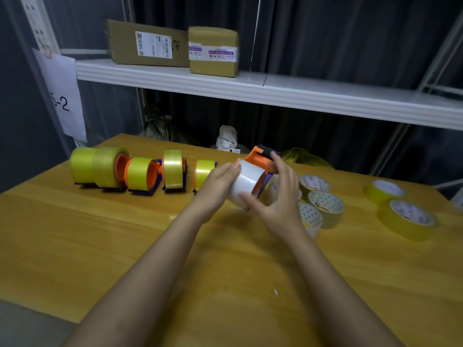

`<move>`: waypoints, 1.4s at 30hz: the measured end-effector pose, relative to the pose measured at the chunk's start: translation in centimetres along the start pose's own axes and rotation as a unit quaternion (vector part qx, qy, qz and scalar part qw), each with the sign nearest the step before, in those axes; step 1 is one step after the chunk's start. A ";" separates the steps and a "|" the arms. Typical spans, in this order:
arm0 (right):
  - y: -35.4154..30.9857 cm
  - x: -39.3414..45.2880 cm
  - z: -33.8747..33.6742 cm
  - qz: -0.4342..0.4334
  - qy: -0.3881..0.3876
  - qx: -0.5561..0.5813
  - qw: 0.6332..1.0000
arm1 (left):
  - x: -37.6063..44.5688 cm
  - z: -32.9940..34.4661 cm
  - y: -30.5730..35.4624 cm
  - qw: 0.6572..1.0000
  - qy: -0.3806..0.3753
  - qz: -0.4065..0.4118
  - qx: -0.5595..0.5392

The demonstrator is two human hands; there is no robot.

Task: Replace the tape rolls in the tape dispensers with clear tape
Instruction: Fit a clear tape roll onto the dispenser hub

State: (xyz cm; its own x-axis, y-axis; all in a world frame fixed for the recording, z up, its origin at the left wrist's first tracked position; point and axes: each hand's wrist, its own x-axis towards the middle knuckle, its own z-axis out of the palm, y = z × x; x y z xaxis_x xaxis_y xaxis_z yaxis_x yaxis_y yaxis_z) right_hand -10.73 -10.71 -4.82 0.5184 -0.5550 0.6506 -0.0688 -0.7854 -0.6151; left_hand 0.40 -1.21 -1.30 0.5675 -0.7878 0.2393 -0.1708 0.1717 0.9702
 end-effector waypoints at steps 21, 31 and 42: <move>1.9 -3.0 0.7 0.073 -0.175 0.061 0.980 | 0.1 -0.9 -6.5 0.992 0.120 -0.031 -0.032; 2.0 -4.0 2.2 0.005 -0.051 -0.045 0.998 | -0.4 -1.0 -6.7 0.991 0.117 0.047 0.043; 1.9 -3.8 2.2 0.059 -0.038 -0.022 0.997 | -1.6 -1.5 -7.4 0.959 0.020 0.068 0.274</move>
State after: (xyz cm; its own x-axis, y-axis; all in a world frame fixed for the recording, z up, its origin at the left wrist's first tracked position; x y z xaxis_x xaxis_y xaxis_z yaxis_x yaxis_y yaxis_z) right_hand -10.93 -9.46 -9.42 0.5672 -0.6236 0.5380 -0.1702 -0.7279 -0.6642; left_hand 2.01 -0.33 -8.84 0.5379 -0.7556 0.3737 -0.6368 -0.0737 0.7675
